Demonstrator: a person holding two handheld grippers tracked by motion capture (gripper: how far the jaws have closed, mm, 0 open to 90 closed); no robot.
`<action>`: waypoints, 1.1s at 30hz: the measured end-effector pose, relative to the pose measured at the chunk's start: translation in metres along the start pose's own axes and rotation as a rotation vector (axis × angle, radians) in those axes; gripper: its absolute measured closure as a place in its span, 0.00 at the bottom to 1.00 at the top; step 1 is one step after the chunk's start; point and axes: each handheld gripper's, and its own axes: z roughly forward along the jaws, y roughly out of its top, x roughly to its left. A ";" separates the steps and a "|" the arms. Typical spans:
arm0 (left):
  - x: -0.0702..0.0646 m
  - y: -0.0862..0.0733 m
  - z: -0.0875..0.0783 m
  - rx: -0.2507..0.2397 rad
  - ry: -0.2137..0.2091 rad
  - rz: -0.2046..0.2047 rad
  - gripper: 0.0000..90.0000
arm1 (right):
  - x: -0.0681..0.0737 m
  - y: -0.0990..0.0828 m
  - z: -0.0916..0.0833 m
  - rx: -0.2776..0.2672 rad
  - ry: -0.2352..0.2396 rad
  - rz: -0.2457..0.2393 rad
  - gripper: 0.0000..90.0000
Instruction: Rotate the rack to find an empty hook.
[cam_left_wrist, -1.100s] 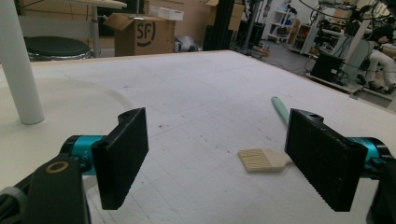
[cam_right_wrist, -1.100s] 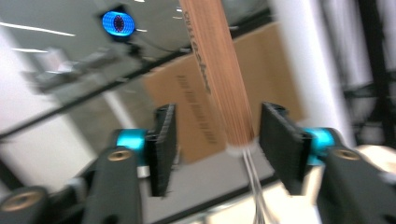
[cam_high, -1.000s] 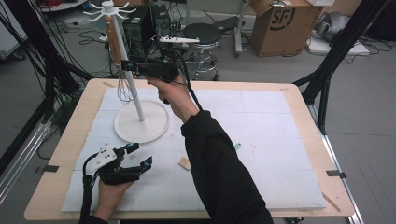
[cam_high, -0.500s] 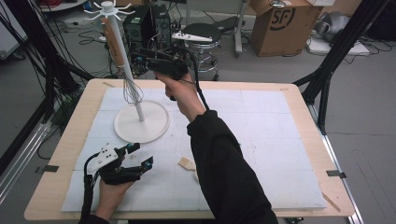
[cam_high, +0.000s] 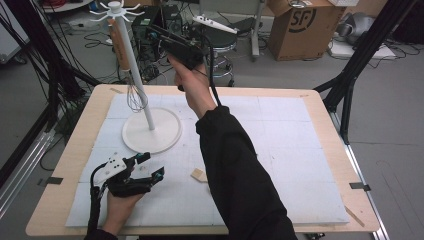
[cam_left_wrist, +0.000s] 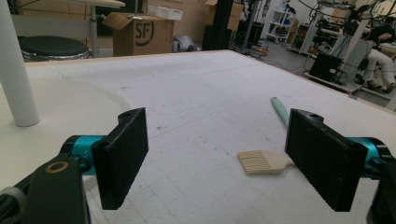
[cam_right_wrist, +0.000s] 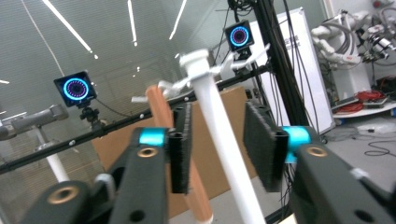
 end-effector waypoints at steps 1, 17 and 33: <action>0.000 0.000 0.000 0.000 0.000 -0.001 0.24 | 0.000 0.002 0.002 0.002 0.001 0.002 0.76; 0.003 -0.001 -0.002 -0.005 -0.006 -0.003 0.24 | 0.008 0.012 0.020 -0.021 -0.035 -0.037 1.00; 0.005 -0.003 -0.018 -0.021 0.032 -0.014 0.25 | 0.017 0.012 0.032 0.004 -0.013 -0.045 1.00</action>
